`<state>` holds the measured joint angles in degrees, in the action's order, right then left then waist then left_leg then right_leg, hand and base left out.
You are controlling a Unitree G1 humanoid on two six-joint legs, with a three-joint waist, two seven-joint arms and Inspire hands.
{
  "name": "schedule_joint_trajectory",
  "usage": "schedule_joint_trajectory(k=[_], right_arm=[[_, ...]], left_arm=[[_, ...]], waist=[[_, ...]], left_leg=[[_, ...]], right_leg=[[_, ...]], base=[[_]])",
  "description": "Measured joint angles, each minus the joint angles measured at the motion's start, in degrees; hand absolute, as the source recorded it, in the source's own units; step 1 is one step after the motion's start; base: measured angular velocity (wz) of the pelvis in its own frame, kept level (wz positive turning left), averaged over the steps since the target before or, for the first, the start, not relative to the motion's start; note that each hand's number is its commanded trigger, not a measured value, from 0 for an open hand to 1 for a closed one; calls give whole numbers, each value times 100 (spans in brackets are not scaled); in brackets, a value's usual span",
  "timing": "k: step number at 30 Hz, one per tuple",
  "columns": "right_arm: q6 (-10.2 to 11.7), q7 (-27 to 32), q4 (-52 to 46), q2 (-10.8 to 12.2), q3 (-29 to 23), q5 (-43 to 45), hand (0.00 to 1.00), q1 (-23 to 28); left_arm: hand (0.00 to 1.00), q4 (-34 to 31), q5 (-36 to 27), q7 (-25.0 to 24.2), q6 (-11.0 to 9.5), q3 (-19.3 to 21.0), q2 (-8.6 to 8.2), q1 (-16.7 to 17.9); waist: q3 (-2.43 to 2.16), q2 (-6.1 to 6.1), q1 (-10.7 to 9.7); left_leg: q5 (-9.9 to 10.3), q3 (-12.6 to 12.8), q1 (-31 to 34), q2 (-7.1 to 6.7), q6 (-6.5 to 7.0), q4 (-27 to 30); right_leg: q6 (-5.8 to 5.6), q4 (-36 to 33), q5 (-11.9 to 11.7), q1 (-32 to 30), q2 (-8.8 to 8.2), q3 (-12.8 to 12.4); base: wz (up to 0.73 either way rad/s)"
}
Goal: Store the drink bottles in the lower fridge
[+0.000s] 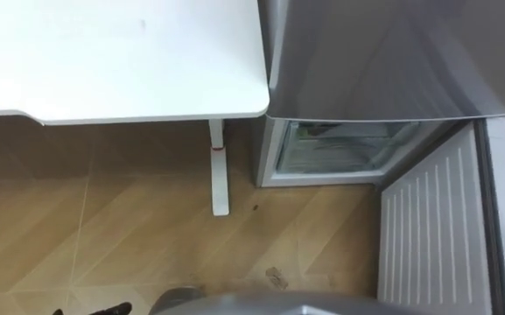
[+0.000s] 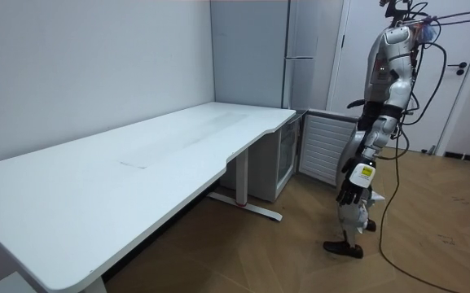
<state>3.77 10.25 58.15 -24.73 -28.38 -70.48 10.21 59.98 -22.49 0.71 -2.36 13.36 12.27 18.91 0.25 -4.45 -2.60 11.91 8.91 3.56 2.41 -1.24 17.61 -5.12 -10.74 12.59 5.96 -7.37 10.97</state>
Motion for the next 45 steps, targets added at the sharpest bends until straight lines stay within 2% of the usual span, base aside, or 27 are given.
schedule_joint_trajectory(k=[5,17,20,23,29,35,45], right_arm=[[-132,-508,-49,7,120,-66,0,-9],[-384,-1573,-524,32,1159,703,0,-137],[-387,-1812,-523,148,1368,710,0,-132],[-357,-1943,-503,360,1376,752,0,-120],[-396,-2196,-256,648,1596,1024,0,-144],[-396,-2322,-207,731,1598,1066,0,-275],[-396,-2433,-197,775,1675,1085,0,-353]], left_arm=[[0,26,90,-36,108,-3,-9,11],[0,0,61,-22,116,-248,-33,64],[0,-5,68,-5,115,-293,-47,60],[0,-19,73,13,108,-292,-93,47],[0,41,93,10,58,-284,-167,82],[0,42,196,-16,59,-287,-179,97],[0,41,461,-6,60,-290,-261,97]], waist=[[0,18,97],[0,6,174],[-3,9,235],[-3,10,313],[13,96,476],[21,199,467],[19,202,485]], left_leg=[[4,3,-31,4,-7,-11],[4,0,7,6,-5,24],[1,7,-23,8,-8,-4],[1,9,-29,8,-8,-11],[1,-2,-41,8,-7,-3],[0,-81,-38,9,-8,-3],[-20,-106,-48,9,-18,2]], right_leg=[[4,-11,-2,14,1,0],[8,-20,-7,-10,0,22],[13,-11,-12,2,1,26],[10,-6,-21,5,1,35],[10,12,-37,42,0,90],[11,11,-37,101,4,188],[14,12,-39,115,13,207]], base=[[-1],[0],[0],[0],[1],[7],[1]])
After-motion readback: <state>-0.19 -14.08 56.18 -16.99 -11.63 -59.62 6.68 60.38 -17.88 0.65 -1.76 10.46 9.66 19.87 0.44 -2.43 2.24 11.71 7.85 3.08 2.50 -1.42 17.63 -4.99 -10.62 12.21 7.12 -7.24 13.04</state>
